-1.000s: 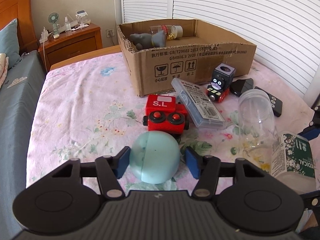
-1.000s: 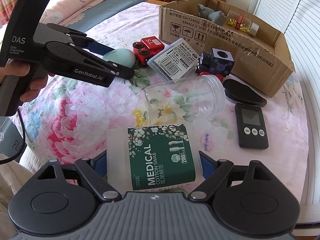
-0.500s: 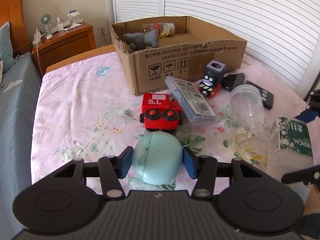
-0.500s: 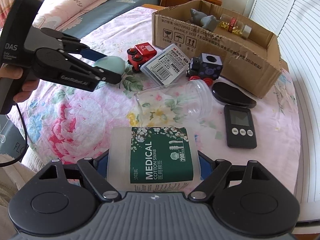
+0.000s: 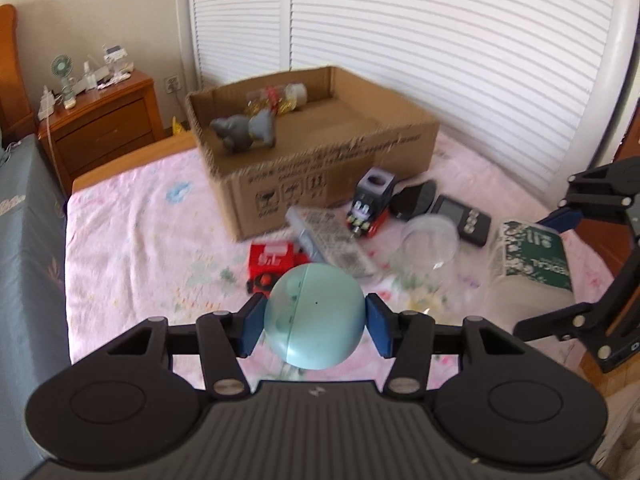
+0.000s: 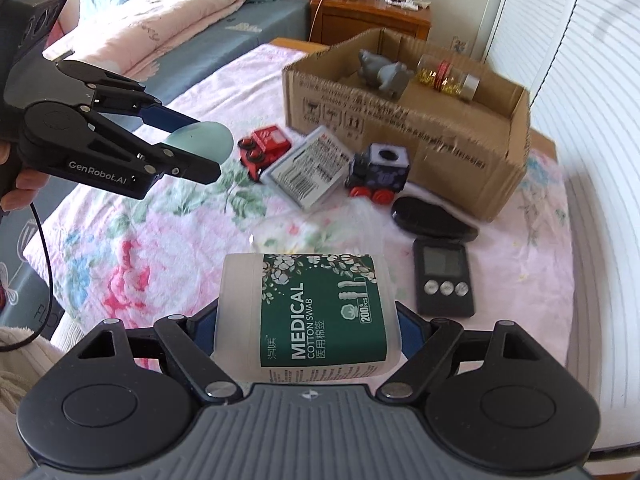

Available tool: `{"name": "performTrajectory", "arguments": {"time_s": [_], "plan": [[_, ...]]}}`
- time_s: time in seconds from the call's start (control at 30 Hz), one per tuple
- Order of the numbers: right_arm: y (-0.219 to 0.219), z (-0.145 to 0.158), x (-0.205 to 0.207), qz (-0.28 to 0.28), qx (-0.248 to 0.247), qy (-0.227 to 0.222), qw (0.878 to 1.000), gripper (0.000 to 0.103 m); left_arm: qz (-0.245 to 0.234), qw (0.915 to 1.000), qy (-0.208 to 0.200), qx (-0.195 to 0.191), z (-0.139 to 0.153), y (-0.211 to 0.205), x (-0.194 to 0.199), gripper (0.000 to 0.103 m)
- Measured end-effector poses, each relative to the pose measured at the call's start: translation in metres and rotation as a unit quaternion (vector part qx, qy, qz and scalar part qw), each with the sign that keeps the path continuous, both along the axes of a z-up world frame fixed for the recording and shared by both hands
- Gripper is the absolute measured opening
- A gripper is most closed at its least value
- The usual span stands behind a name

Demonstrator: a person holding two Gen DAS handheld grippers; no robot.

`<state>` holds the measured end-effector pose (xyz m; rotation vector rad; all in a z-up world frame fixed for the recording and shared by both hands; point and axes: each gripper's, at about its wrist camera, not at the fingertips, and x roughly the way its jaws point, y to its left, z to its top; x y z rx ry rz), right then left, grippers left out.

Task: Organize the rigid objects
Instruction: 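Carry the teal case into the box and open the left tool while the right tool lifts the MEDICAL bottle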

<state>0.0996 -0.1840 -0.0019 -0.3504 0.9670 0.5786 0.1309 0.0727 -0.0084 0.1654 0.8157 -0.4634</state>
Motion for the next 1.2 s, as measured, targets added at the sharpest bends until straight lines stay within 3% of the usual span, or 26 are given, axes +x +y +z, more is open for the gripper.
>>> {"name": "performTrajectory", "arguments": {"time_s": [0.23, 0.53, 0.83, 1.13, 1.17, 1.2], "plan": [[-0.010, 0.019, 0.017, -0.007, 0.003, -0.033, 0.999, 0.087, -0.014, 0.9994, -0.031, -0.009, 0.025, -0.015, 0.023, 0.052], [-0.018, 0.040, 0.055, -0.018, 0.010, -0.064, 0.998, 0.087, -0.005, 0.9982, -0.060, 0.003, 0.043, -0.030, 0.085, 0.052], [-0.026, 0.050, 0.086, -0.033, 0.011, -0.080, 0.996, 0.087, 0.022, 0.9980, -0.055, 0.021, 0.027, -0.038, 0.140, 0.052], [-0.026, 0.051, 0.100, -0.037, 0.007, -0.082, 0.996, 0.087, 0.030, 0.9988, -0.032, 0.023, 0.004, -0.037, 0.152, 0.053], [-0.026, 0.051, 0.101, -0.038, 0.007, -0.081, 0.996, 0.087, 0.031, 0.9988, -0.031, 0.020, 0.003, -0.036, 0.153, 0.053], [-0.026, 0.052, 0.102, -0.038, 0.007, -0.081, 0.996, 0.087, 0.033, 0.9988, -0.034, 0.016, 0.002, -0.034, 0.152, 0.061]]}}
